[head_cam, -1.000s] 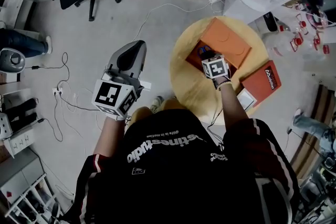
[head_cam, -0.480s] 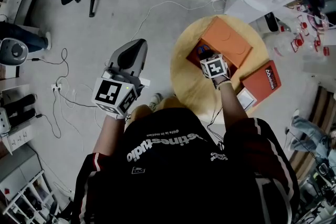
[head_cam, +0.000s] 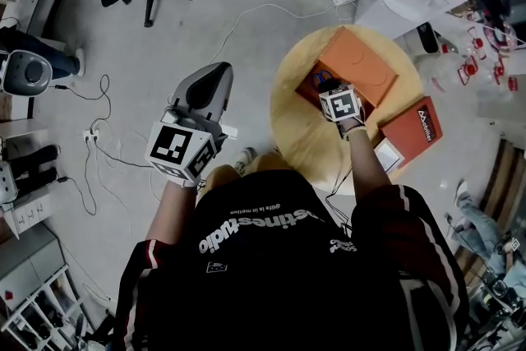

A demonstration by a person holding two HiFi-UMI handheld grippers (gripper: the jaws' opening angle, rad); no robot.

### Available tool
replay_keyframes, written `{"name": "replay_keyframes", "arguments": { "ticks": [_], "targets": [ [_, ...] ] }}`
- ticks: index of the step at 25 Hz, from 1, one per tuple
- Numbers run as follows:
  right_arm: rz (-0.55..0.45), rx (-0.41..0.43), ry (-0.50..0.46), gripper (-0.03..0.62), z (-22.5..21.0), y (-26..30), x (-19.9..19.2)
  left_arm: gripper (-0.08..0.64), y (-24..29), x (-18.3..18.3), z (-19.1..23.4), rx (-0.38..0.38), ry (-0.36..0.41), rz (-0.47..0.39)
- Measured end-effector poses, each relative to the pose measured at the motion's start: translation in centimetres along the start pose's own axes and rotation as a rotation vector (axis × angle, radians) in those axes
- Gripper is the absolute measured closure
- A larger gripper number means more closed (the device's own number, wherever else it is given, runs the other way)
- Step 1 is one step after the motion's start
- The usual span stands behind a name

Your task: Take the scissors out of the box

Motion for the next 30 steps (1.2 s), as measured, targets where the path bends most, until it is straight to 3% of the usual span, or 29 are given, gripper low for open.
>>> {"name": "replay_keyframes", "arguments": {
  "ticks": [18,30],
  "targets": [
    [0.043,-0.01,0.005,0.468,-0.1,1.1,-0.3,0.538,-0.9,0.1,0.6,0.04,-0.01,-0.003],
    [0.038,-0.031,0.015,0.474,-0.2,0.1,-0.3,0.538,-1.5,0.5,0.9,0.028,-0.009,-0.018]
  ]
}}
Point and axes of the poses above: the fingertips, and each gripper's own axes: y forward along the fingers, z to its left, x out of its top, the point moved 6 cm from there along -y, backward along the fingers, and after that the axes turned 9 degrees about -y, right-handed, at the moved point
